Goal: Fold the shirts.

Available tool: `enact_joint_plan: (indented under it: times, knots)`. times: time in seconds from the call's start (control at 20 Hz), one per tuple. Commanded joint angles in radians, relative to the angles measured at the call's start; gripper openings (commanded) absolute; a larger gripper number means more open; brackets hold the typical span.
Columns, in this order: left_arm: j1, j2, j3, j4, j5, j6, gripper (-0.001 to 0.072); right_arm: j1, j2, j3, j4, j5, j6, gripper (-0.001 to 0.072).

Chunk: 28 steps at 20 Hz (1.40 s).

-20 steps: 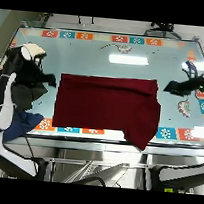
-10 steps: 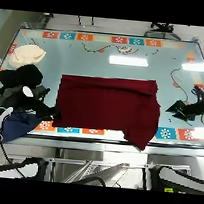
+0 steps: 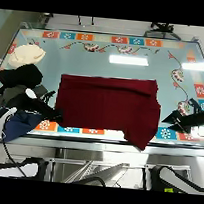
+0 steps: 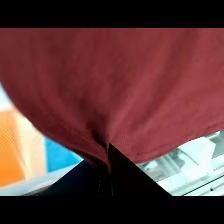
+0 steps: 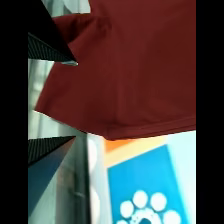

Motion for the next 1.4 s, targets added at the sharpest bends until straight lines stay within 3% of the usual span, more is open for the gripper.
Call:
enact_joint_plan:
  times: [0.0,0.3,0.5,1.05,1.1,1.15,1.35]
  knots:
    - [0.002,0.003,0.094,-0.016,0.067,0.010,0.0013,-0.006,0.005,-0.074,-0.011,0.021,0.090,0.0437]
    - [0.002,0.003,0.152,-0.017,0.044,0.010,0.0013,-0.004,0.006,-0.294,0.026,-0.030,0.109,0.0438]
    - [0.002,0.003,0.147,-0.016,0.038,0.010,0.0013,-0.002,0.011,-0.413,0.181,-0.107,0.023,0.0436]
    - [0.002,0.003,0.147,-0.017,0.030,0.010,0.0013,0.152,0.028,-0.483,0.203,-0.293,0.016,0.0431]
    - [0.002,0.002,0.147,-0.017,0.029,0.010,0.0013,0.188,0.028,-0.486,0.219,-0.302,0.015,0.0399]
    - [0.002,0.003,0.147,-0.017,0.030,0.010,0.0013,0.232,0.028,-0.486,0.245,-0.306,0.015,0.0295]
    - [0.002,0.003,0.147,-0.016,0.021,0.010,0.0014,0.300,0.029,-0.480,0.457,-0.265,-0.084,0.0294]
